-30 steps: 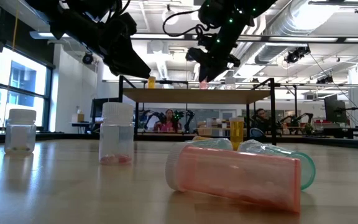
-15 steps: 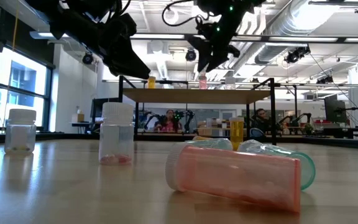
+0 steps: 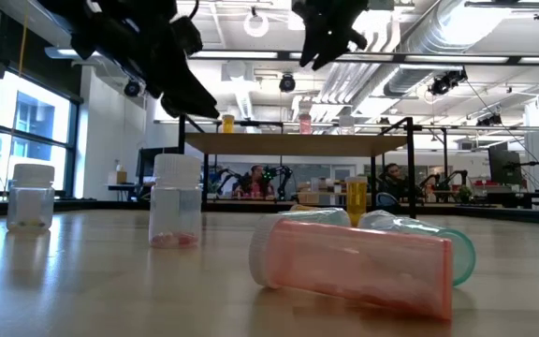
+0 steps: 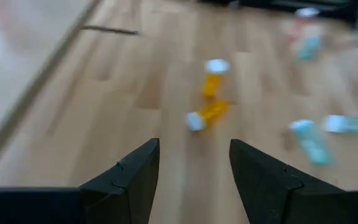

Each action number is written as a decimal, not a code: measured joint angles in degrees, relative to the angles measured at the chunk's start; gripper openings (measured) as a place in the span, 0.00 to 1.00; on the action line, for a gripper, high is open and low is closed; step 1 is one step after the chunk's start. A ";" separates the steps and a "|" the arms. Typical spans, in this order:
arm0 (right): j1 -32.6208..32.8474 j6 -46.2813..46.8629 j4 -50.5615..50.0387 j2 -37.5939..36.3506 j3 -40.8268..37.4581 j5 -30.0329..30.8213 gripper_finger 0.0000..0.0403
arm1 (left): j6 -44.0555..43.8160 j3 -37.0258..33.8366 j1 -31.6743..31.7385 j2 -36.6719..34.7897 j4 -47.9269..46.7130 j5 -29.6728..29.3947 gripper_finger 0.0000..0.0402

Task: Pick and place medicine bottles onto shelf by color
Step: Put the blue pill bottle on the shelf

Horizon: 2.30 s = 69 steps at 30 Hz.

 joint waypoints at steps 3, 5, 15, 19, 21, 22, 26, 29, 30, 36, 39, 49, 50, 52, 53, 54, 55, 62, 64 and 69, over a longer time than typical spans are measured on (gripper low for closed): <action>2.33 0.89 -3.46 -0.80 -0.03 0.06 0.43 | -1.62 0.00 -0.57 -1.36 -0.42 2.71 0.46; 4.44 1.97 -5.84 -1.00 -0.05 0.78 0.43 | -2.48 0.00 -1.11 -2.30 -0.45 3.24 0.46; 16.67 5.40 -15.87 -0.85 -0.12 14.19 0.43 | -1.25 0.00 -4.91 -2.80 -0.26 3.24 0.46; 20.30 8.66 -20.21 -0.85 -0.12 16.27 0.43 | 0.24 0.00 -5.95 -2.56 1.08 3.24 0.46; 21.84 11.19 -22.83 -0.85 -0.12 17.54 0.43 | 0.28 0.00 -6.53 -2.54 2.18 3.22 0.46; 22.65 12.56 -24.24 -0.85 -0.12 18.50 0.43 | 0.26 0.00 -6.86 -2.54 2.70 3.22 0.46; 26.01 18.98 -29.88 -0.88 -0.88 21.91 0.43 | 0.30 0.00 -8.23 -2.54 3.53 3.20 0.46; 28.86 23.20 -32.33 -1.25 -4.19 23.60 0.43 | 0.29 0.00 -9.22 -2.54 3.95 3.18 0.46; 29.66 24.57 -32.55 -1.68 -5.65 23.98 0.43 | 0.30 0.00 -9.53 -2.28 4.38 3.16 0.46; 34.11 34.52 -32.58 -4.32 -14.28 25.62 0.43 | 0.25 -0.02 -11.45 0.06 7.58 3.00 0.46; 36.23 40.20 -32.35 -5.39 -17.53 28.30 0.43 | -0.81 -0.02 -12.34 2.67 11.92 3.02 0.46; 42.20 59.55 -31.52 -5.83 -26.39 42.18 0.43 | -0.61 4.13 -15.59 12.02 15.53 2.98 0.46; 42.02 59.98 -31.38 -5.89 -26.32 42.26 0.43 | -0.57 4.63 -16.03 12.91 15.29 2.96 0.46; 41.86 61.37 -31.16 -5.88 -26.32 41.82 0.43 | -0.48 6.04 -17.09 15.09 15.52 2.43 0.46; 41.86 61.87 -31.02 -5.88 -26.32 41.84 0.43 | -0.21 6.74 -17.61 16.15 15.58 1.90 0.46; 41.92 62.00 -30.74 -5.88 -26.32 41.79 0.43 | 0.12 7.31 -18.21 17.25 15.34 0.86 0.46; 41.94 62.00 -30.43 -5.88 -26.32 41.78 0.43 | 0.41 8.14 -18.75 18.46 15.05 -0.30 0.46; 41.93 61.95 -30.35 -5.88 -26.32 41.37 0.43 | 0.95 15.86 -22.08 27.50 9.88 -4.67 0.46; 41.94 61.93 -30.33 -5.85 -26.32 41.15 0.43 | 0.70 18.49 -22.86 30.04 7.87 -5.51 0.46; 41.94 61.78 -30.36 -5.85 -26.30 40.71 0.43 | 0.72 23.71 -24.21 35.36 0.68 -10.34 0.46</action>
